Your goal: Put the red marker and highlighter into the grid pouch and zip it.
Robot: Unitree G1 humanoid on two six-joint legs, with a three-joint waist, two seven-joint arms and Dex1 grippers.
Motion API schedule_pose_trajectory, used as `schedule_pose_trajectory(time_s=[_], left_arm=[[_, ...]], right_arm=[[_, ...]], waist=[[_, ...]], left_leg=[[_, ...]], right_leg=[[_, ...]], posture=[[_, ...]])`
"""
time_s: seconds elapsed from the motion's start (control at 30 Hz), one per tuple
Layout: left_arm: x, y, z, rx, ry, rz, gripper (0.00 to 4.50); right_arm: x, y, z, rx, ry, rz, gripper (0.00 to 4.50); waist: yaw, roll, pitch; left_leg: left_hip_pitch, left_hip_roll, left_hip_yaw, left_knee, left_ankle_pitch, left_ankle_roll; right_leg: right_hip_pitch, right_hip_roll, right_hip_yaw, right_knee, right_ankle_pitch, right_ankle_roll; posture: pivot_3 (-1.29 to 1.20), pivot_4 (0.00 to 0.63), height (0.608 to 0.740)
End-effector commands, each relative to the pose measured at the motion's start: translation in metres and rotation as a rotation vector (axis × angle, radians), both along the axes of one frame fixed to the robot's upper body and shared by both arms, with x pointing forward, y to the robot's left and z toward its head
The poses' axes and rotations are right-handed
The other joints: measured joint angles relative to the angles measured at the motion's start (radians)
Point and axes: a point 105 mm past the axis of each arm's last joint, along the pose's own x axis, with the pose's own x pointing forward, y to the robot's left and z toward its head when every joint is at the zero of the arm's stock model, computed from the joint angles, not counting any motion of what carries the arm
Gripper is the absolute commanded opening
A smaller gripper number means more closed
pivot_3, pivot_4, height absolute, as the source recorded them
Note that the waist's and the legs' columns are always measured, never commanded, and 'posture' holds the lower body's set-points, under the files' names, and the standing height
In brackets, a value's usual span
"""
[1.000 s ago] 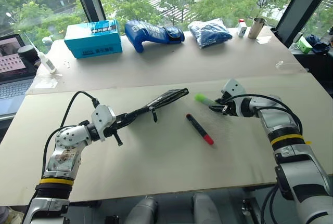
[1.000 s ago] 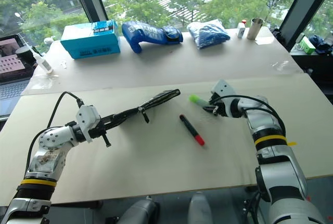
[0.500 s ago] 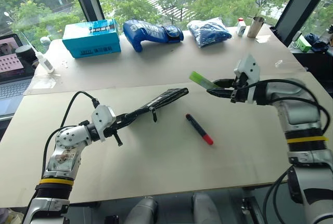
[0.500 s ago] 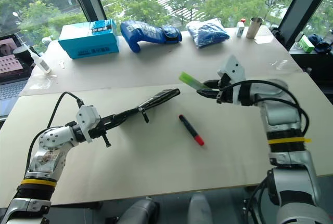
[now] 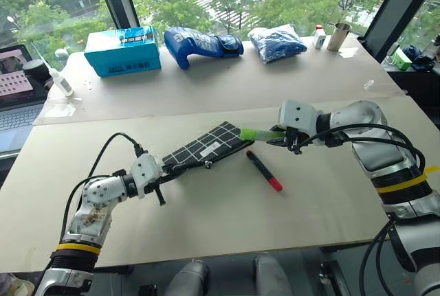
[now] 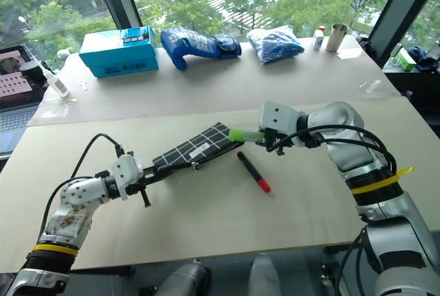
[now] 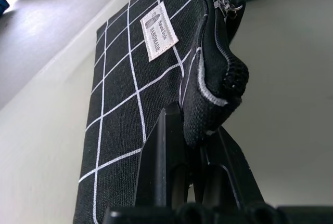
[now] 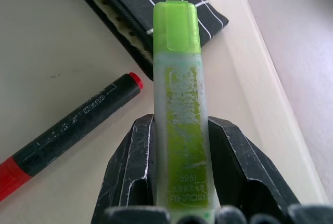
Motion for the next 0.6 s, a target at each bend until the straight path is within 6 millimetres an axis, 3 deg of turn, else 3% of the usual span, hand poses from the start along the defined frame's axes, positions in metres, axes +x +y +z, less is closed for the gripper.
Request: schedule_pose_trajectory(time_s=[0.03,0.3,0.47,0.6], left_arm=[[0.004,0.001,0.012,-0.043,-0.040,0.020,0.00],[0.011,0.005,0.030,-0.121,-0.060,0.056,0.00],[0.011,0.005,0.029,-0.114,-0.056,0.048,0.00],[0.011,0.002,0.029,-0.114,-0.055,0.041,0.00]], right_arm=[[-0.003,0.003,0.016,0.002,-0.044,0.044,1.06],[-0.025,0.010,0.041,0.180,0.015,0.139,1.06],[-0.033,0.012,0.043,0.213,0.044,0.153,1.06],[-0.023,0.012,0.032,0.169,0.048,0.096,1.06]], waist=[[0.001,0.000,0.000],[0.004,0.000,0.000],[0.009,0.000,0.000],[0.011,0.000,0.000]], left_leg=[[0.000,0.000,0.000,0.000,0.000,0.000],[0.000,0.000,0.000,0.000,0.000,0.000],[0.000,0.000,0.000,0.000,0.000,0.000],[0.000,0.001,0.001,0.000,0.000,0.000]], right_leg=[[0.000,0.000,0.000,0.000,0.000,0.000],[0.000,0.000,0.000,0.000,0.000,0.000],[0.000,0.000,0.000,0.000,0.000,0.000],[0.000,0.000,0.000,0.000,0.001,0.000]], posture=[[0.00,0.150,0.740],[0.00,0.150,0.740],[0.00,0.150,0.740],[0.00,0.150,0.740]])
